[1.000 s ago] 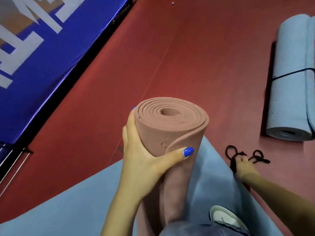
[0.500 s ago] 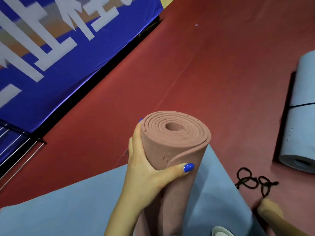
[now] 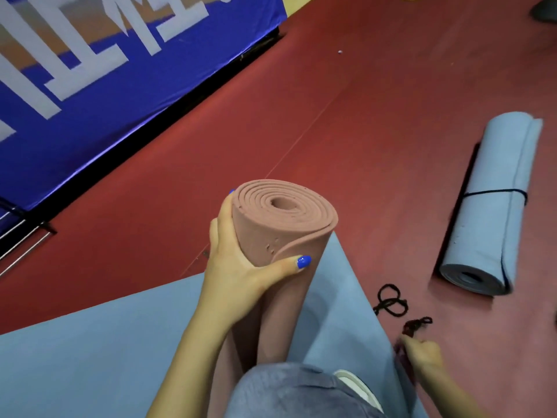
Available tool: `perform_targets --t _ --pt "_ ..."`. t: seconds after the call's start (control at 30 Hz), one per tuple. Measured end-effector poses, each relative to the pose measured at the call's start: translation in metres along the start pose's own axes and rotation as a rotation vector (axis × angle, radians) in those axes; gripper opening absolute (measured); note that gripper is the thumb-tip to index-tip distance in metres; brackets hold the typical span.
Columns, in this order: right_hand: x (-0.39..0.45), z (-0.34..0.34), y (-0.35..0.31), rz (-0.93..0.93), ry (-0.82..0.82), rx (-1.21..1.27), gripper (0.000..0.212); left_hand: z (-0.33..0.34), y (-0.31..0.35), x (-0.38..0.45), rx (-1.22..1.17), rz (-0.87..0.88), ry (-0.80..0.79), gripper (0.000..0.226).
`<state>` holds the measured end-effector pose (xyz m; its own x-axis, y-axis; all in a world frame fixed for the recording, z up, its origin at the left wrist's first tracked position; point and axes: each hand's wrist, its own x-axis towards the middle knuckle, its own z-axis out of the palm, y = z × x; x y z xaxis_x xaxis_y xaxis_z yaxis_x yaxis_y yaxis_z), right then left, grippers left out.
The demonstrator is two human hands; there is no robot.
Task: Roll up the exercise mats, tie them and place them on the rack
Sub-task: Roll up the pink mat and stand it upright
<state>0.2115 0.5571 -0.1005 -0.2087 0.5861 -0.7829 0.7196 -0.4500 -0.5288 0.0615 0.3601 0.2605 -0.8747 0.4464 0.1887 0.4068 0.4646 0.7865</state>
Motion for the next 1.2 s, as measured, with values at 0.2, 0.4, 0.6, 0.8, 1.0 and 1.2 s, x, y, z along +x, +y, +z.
perform_targets --t 0.2,0.4,0.6,0.8,1.0,1.2 --pt "-0.096 -0.02 -0.098 -0.392 -0.284 0.205 0.035 -0.028 -0.009 -0.007 -0.055 -0.024 0.124 0.13" --pt "-0.222 -0.01 -0.204 -0.877 -0.497 0.17 0.03 -0.078 -0.017 -0.024 -0.062 -0.094 0.263 0.124" --pt "-0.361 0.021 -0.272 -1.061 -0.941 0.363 0.027 -0.149 -0.048 -0.07 -0.203 -0.134 0.477 0.12" --pt "-0.464 0.071 -0.274 -1.111 -1.654 0.073 0.018 -0.194 -0.064 -0.127 -0.377 -0.14 0.603 0.116" --pt "-0.524 0.115 -0.253 -0.788 -2.035 -0.154 0.018 -0.201 -0.071 -0.158 -0.355 -0.166 0.668 0.106" --pt "-0.549 0.132 -0.244 -1.562 -1.532 -0.648 0.025 -0.198 -0.068 -0.166 -0.32 -0.139 0.638 0.106"
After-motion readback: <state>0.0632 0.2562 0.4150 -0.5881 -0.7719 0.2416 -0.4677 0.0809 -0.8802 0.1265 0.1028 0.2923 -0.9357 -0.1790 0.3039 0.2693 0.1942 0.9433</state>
